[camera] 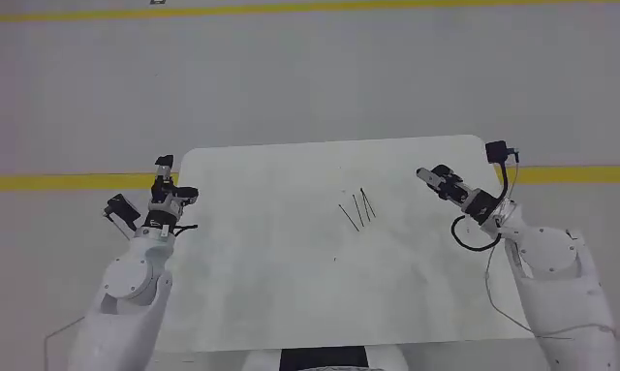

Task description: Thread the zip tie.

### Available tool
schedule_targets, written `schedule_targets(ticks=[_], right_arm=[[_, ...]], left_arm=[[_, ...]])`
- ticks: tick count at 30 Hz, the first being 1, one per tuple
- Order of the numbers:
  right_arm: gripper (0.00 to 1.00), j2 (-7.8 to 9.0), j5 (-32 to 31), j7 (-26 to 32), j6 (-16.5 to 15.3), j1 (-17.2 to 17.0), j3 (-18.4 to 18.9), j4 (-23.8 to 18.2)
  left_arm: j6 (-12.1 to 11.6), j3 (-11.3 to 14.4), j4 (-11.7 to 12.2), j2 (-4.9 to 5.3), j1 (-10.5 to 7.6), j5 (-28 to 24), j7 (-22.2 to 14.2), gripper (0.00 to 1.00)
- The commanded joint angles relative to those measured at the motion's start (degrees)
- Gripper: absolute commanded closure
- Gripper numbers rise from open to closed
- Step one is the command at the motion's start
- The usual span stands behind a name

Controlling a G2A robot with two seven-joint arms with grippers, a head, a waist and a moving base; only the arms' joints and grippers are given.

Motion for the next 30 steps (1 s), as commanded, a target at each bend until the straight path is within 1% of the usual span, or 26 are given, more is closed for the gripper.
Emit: schedule_targets(ticks=[1,3,4,8,10,12,13,15,28,29,30], right_arm=[[0.00,0.15,-3.47,2.41,0.25,2.36,-1.82,-0.36],[0.00,0.23,-6.02,5.51,0.39,5.07,-4.58,-0.24],[0.00,0.21,-7.05,6.10,0.57,6.18,-5.79,-0.04],[0.00,0.10,-12.19,11.79,1.30,11.21,-12.30,1.37],[0.00,-0.08,-14.64,12.96,2.04,13.45,-15.34,2.45],[0.00,-0.18,-16.98,15.03,2.85,15.12,-17.81,3.43],[0.00,-0.26,-17.81,16.17,3.75,15.91,-19.20,4.13],[0.00,-0.34,-18.29,17.86,3.64,16.69,-21.01,4.74],[0.00,-0.34,-18.27,17.97,3.57,16.79,-21.15,4.84],[0.00,-0.41,-17.89,18.04,3.45,16.69,-21.68,4.95],[0.00,-0.65,-17.66,17.82,3.88,17.54,-23.11,5.97]], left_arm=[[0.00,0.00,0.00,0.00,0.00,0.00,0.00,0.00],[0.00,0.00,0.00,0.00,0.00,0.00,0.00,0.00],[0.00,0.00,0.00,0.00,0.00,0.00,0.00,0.00],[0.00,0.00,0.00,0.00,0.00,0.00,0.00,0.00],[0.00,0.00,0.00,0.00,0.00,0.00,0.00,0.00],[0.00,0.00,0.00,0.00,0.00,0.00,0.00,0.00],[0.00,0.00,0.00,0.00,0.00,0.00,0.00,0.00],[0.00,0.00,0.00,0.00,0.00,0.00,0.00,0.00],[0.00,0.00,0.00,0.00,0.00,0.00,0.00,0.00],[0.00,0.00,0.00,0.00,0.00,0.00,0.00,0.00],[0.00,0.00,0.00,0.00,0.00,0.00,0.00,0.00]])
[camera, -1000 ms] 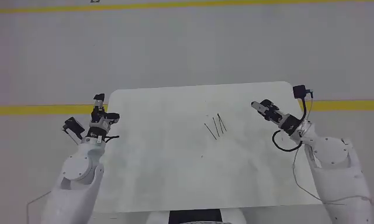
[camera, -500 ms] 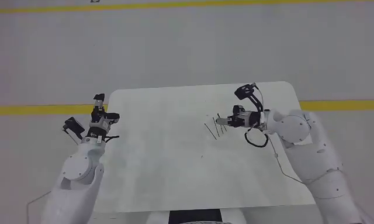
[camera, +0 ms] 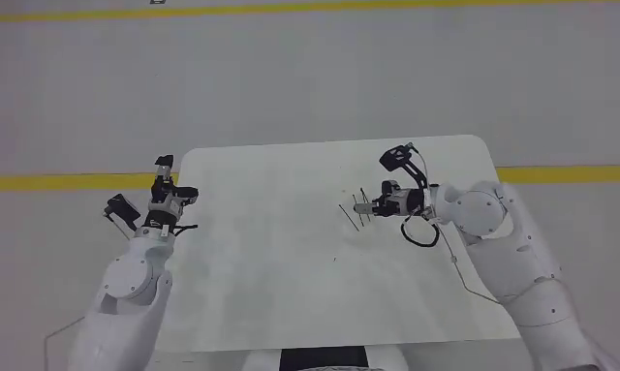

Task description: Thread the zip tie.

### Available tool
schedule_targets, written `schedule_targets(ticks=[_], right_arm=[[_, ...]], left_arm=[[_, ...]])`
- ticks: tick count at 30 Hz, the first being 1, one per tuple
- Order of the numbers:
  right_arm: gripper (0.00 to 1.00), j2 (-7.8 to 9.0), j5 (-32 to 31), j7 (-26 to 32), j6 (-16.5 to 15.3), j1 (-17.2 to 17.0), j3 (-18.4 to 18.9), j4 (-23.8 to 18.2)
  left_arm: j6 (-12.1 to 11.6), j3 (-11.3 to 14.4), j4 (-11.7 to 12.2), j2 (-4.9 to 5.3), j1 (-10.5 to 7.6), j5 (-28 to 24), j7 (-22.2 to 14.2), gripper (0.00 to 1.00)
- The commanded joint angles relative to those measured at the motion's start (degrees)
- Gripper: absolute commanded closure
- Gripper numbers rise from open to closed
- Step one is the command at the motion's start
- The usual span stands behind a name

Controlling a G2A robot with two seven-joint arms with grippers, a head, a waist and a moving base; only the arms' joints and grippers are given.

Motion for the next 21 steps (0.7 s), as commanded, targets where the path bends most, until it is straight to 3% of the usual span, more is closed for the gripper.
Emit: schedule_targets(ticks=[1,12,16,21], right_arm=[[0.00,-0.35,0.86,0.00,0.86,1.70,-2.32,1.86],[0.00,-3.15,3.34,0.74,6.01,13.01,-13.80,15.87],[0.00,-3.95,3.94,0.77,7.41,14.79,-16.41,19.05],[0.00,-3.95,3.94,0.77,7.41,14.79,-16.41,19.05]], left_arm=[[0.00,0.00,0.00,0.00,0.00,0.00,0.00,0.00],[0.00,0.00,0.00,0.00,0.00,0.00,0.00,0.00],[0.00,0.00,0.00,0.00,0.00,0.00,0.00,0.00],[0.00,0.00,0.00,0.00,0.00,0.00,0.00,0.00]])
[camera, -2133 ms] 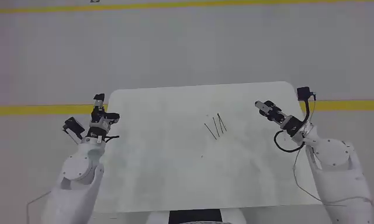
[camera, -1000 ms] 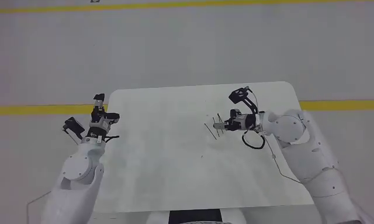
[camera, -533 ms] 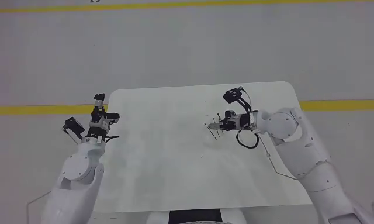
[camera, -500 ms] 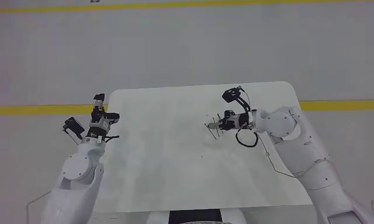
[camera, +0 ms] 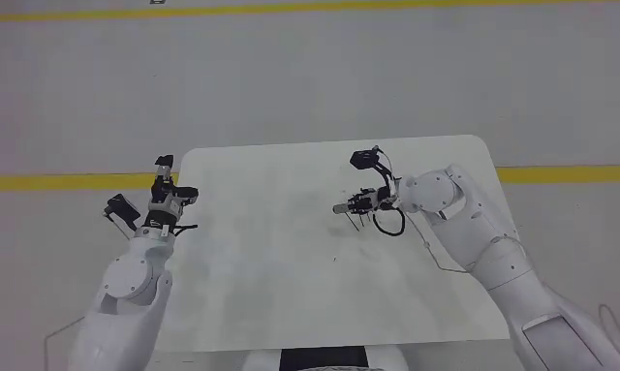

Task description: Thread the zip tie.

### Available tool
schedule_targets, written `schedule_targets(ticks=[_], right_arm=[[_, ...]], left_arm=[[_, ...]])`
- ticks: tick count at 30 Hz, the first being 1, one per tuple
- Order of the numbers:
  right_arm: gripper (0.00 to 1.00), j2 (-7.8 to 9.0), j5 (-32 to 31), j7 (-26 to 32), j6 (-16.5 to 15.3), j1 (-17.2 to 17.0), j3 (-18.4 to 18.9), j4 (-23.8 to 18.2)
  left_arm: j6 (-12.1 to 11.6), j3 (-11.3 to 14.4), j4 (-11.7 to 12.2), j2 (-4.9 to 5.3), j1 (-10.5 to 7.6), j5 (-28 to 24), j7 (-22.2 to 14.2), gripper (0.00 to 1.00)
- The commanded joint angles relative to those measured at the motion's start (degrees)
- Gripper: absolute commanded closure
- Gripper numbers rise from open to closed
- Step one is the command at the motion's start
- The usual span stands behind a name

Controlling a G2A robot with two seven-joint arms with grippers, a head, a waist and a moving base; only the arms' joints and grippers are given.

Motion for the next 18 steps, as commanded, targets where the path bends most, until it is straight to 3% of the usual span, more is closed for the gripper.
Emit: schedule_targets(ticks=[1,8,13,18], right_arm=[[0.00,0.00,-0.01,0.00,0.00,-0.01,0.00,-0.01],[0.00,0.01,-0.50,-0.08,0.27,-0.10,-0.14,-0.03],[0.00,-0.08,-3.69,3.66,5.87,-0.02,-2.22,-1.82],[0.00,-0.55,-3.03,5.10,8.85,0.78,-3.71,-1.05]], left_arm=[[0.00,0.00,0.00,0.00,0.00,0.00,0.00,0.00],[0.00,0.00,0.00,0.00,0.00,0.00,0.00,0.00],[0.00,0.00,0.00,0.00,0.00,0.00,0.00,0.00],[0.00,0.00,0.00,0.00,0.00,0.00,0.00,0.00]])
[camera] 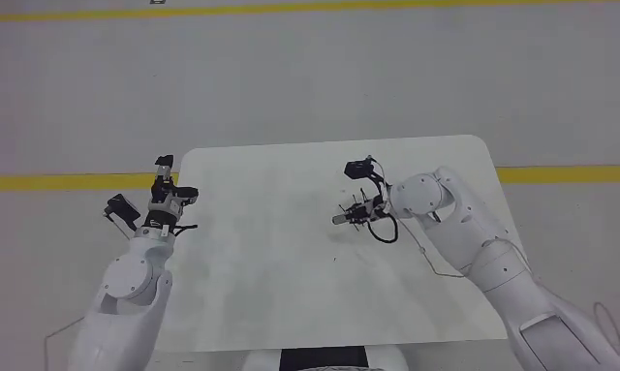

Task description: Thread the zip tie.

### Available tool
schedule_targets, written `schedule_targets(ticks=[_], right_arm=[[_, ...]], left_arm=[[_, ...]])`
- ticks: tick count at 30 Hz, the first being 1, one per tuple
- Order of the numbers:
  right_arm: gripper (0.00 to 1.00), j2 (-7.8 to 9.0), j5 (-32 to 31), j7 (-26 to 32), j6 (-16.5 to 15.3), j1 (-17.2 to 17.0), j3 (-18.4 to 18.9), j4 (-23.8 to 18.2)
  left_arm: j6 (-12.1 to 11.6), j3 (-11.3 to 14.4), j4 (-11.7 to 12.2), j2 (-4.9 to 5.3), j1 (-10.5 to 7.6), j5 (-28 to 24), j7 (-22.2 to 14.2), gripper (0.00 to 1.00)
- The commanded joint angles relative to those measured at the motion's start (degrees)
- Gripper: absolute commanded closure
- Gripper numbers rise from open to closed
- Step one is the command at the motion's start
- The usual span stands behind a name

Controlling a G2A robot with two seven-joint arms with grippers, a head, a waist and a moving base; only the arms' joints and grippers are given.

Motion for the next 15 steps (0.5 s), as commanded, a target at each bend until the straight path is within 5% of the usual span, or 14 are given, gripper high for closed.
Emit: schedule_targets(ticks=[1,15], right_arm=[[0.00,-0.09,0.27,0.08,0.63,0.17,-0.18,0.39],[0.00,0.15,-4.39,-3.90,0.58,-0.83,-0.57,-1.30]], left_arm=[[0.00,0.00,0.00,0.00,0.00,0.00,0.00,0.00],[0.00,0.00,0.00,0.00,0.00,0.00,0.00,0.00]])
